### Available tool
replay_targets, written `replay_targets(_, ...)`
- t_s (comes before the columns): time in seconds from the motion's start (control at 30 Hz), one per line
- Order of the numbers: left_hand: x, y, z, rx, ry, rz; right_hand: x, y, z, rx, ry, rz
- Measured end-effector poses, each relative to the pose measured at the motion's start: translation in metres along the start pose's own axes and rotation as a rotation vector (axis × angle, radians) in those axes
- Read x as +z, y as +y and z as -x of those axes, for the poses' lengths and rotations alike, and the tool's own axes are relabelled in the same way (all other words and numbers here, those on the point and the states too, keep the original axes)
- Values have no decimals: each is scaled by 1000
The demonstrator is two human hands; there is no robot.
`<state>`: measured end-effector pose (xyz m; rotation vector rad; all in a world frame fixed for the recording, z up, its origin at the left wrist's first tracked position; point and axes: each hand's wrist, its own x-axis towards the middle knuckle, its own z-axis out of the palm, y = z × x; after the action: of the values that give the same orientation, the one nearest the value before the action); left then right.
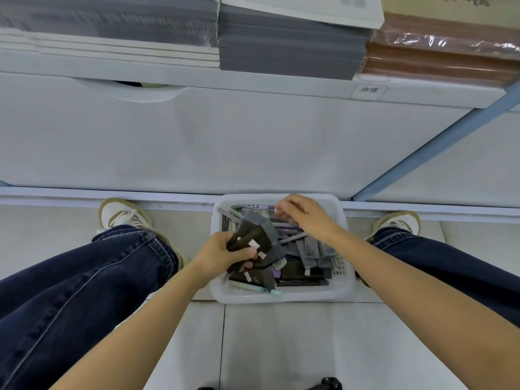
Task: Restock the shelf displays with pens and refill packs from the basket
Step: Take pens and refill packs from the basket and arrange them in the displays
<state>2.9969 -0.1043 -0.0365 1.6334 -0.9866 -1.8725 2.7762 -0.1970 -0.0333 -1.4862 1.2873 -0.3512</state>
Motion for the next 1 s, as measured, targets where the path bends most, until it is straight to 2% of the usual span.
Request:
replay_targets(0.13,-9,-2,2,-34,135,231,15,17,-20,-101,-55,531)
replay_targets(0.23,-11,-3,1,-25,175,381,25,21,-29,-152,-62,713)
replay_targets(0.6,-9,-7,-3,-36,197,372,25,24,-31,-127,-78,764)
replay_targets(0.8,-5,-5,-4,-73,206,417,20,28,-28,-116,-228,757)
replay_targets(0.9,-5,-4,-3,-64,171,419,14,21,-27,-162,-170,657)
replay_targets(1.0,-4,1,-2,-38,156,446,2,4,-26,-201,-43,399)
